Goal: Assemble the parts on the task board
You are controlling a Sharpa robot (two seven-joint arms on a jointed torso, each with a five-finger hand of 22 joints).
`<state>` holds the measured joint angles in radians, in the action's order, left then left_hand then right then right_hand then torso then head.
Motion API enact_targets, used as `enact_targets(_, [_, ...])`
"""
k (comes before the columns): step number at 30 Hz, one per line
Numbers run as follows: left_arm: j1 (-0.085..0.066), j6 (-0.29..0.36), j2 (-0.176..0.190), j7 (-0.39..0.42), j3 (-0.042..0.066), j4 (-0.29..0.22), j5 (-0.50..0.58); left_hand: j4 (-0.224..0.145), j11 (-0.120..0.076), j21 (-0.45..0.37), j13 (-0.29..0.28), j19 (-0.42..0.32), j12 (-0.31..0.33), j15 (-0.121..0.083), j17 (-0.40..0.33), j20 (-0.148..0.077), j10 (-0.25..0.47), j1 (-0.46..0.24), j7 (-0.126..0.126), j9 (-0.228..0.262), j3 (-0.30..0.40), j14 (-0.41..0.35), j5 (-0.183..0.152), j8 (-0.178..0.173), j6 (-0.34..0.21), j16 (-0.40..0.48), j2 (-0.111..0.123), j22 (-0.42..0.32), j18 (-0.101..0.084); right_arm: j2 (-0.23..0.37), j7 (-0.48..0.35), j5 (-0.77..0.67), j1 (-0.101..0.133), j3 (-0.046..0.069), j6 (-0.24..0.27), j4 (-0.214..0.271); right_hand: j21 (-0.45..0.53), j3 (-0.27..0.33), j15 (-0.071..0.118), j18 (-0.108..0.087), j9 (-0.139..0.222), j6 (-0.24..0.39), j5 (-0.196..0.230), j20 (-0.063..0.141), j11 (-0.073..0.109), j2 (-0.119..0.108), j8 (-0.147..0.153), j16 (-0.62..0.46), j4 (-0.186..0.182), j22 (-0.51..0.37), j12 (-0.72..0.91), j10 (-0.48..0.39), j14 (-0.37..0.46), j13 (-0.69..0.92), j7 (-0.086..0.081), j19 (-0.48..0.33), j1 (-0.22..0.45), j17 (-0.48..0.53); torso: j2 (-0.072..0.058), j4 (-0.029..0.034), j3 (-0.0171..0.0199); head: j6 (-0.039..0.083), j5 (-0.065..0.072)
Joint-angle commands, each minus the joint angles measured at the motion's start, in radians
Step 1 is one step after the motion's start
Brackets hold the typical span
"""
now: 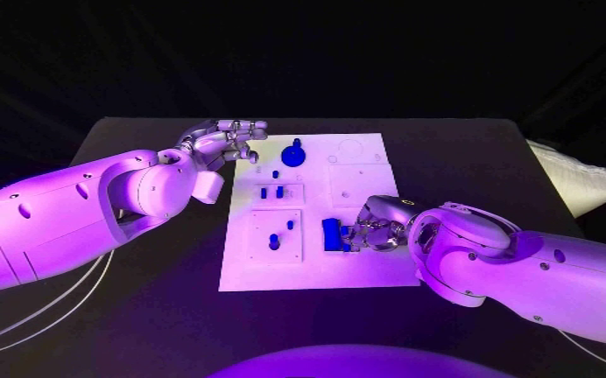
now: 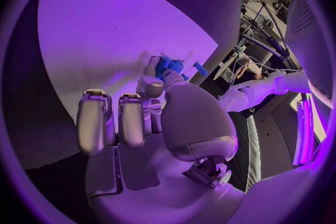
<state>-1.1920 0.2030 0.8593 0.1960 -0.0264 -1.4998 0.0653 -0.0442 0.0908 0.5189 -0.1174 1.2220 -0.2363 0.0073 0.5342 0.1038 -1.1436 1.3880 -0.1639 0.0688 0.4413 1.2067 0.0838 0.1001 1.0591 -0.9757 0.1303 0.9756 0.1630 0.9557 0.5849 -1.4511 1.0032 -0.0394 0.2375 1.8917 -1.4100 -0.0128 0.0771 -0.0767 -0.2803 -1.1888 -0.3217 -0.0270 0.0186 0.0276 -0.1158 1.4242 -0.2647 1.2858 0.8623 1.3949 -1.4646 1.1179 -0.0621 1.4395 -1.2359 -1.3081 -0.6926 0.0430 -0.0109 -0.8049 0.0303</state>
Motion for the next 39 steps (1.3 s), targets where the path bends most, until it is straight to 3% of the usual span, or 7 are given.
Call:
enact_targets(1, [0.000,-0.020,-0.002,0.003,0.001,-0.002,0.001,-0.004,-0.001,-0.004,-0.002,-0.005,-0.004,-0.001,-0.001,0.002,0.005,0.001,0.000,-0.001,0.000,-0.009,0.001,0.003,-0.004,-0.003,-0.005,-0.001,0.019,0.001,0.016,-0.031,-0.001,0.000,0.032,0.004,-0.005,0.011,0.005,0.016,-0.002,-0.003,-0.009,-0.002,-0.001,-0.016,-0.004,0.003,-0.002,0.001,0.003,0.006,-0.068,0.000,0.003,0.005,0.006,-0.051,0.000,0.0007,-0.0004,0.001,0.001])
enact_targets(8, [0.000,-0.021,-0.002,0.003,0.001,-0.001,0.001,-0.004,-0.001,-0.004,-0.002,-0.005,-0.004,-0.001,-0.001,0.002,0.005,0.001,0.000,-0.001,0.000,-0.009,0.001,0.003,-0.004,-0.003,-0.005,-0.001,0.019,0.015,-0.053,-0.019,-0.001,0.000,0.112,0.017,0.001,0.070,0.001,0.014,-0.002,0.015,-0.038,-0.003,-0.008,-0.076,0.005,-0.014,-0.014,-0.009,-0.046,-0.015,-0.062,-0.027,-0.005,0.000,0.037,-0.028,0.000,0.0005,-0.0005,0.002,0.002])
enact_targets(15, [0.000,-0.021,-0.002,0.002,0.001,0.000,0.001,-0.004,-0.001,-0.004,-0.002,-0.005,-0.004,-0.001,-0.001,0.002,0.005,0.001,0.000,-0.001,0.000,-0.009,0.001,0.003,-0.004,-0.003,-0.005,-0.001,0.019,0.050,-0.172,-0.036,-0.002,0.000,0.171,0.028,0.005,0.090,-0.020,0.014,0.022,0.124,-0.011,-0.018,-0.035,-0.113,0.053,-0.015,0.044,-0.012,-0.094,-0.053,-0.062,-0.055,-0.040,-0.004,-0.057,-0.029,0.001,-0.0003,-0.0006,0.003,0.003])
enact_targets(21, [0.000,-0.021,-0.002,0.002,0.001,0.000,0.001,-0.004,-0.001,-0.004,-0.002,-0.005,-0.004,-0.001,-0.001,0.002,0.005,0.001,0.000,-0.001,0.000,-0.009,0.001,0.003,-0.004,-0.003,-0.005,-0.001,0.019,0.075,-0.262,-0.095,-0.002,0.000,0.155,0.031,0.004,0.090,-0.028,0.014,0.039,0.161,0.016,-0.028,-0.044,-0.123,0.052,-0.006,0.098,-0.008,-0.073,-0.062,-0.064,-0.044,-0.051,-0.004,-0.145,-0.044,0.000,-0.0007,0.0001,0.003,0.003])
enact_targets(27, [0.000,-0.021,-0.003,0.002,0.001,0.002,0.001,-0.004,-0.001,-0.004,-0.002,-0.005,-0.004,-0.001,-0.001,0.002,0.005,0.001,0.000,-0.001,0.000,-0.009,0.001,0.003,-0.004,-0.003,-0.005,-0.001,0.019,0.083,-0.315,-0.159,-0.002,0.000,0.102,0.028,0.003,0.091,-0.036,0.014,0.058,0.204,0.019,-0.035,-0.053,-0.125,0.055,0.001,0.135,-0.006,-0.071,-0.079,-0.065,-0.045,-0.063,-0.005,-0.201,-0.055,0.001,-0.0009,-0.0001,0.003,0.002])
enact_targets(33, [0.000,-0.022,-0.003,0.001,0.001,0.002,0.001,-0.004,0.000,-0.004,-0.001,-0.005,-0.004,-0.001,-0.001,0.002,0.006,0.001,-0.001,-0.001,0.000,-0.009,0.001,0.003,-0.005,-0.003,-0.005,-0.001,0.019,0.072,-0.317,-0.216,-0.010,-0.001,0.053,0.015,0.005,0.095,-0.044,0.014,0.076,0.237,0.027,-0.042,-0.062,-0.124,0.054,0.004,0.150,-0.009,-0.087,-0.099,-0.065,-0.058,-0.072,-0.008,-0.223,-0.060,0.000,0.0005,-0.0006,0.003,0.002])
enact_targets(39, [0.000,-0.025,-0.004,-0.001,0.001,0.003,0.001,-0.004,0.000,-0.004,-0.001,-0.005,-0.005,-0.001,-0.002,0.002,0.007,0.001,-0.001,-0.001,0.000,-0.010,0.001,0.003,-0.005,-0.003,-0.005,-0.001,0.019,0.054,-0.277,-0.255,-0.022,-0.001,0.051,0.000,0.009,0.123,-0.053,0.012,0.098,0.278,0.036,-0.051,-0.073,-0.136,0.054,0.002,0.137,-0.014,-0.109,-0.122,-0.064,-0.078,-0.084,-0.012,-0.202,-0.058,0.000,0.0011,-0.0002,0.003,0.002])
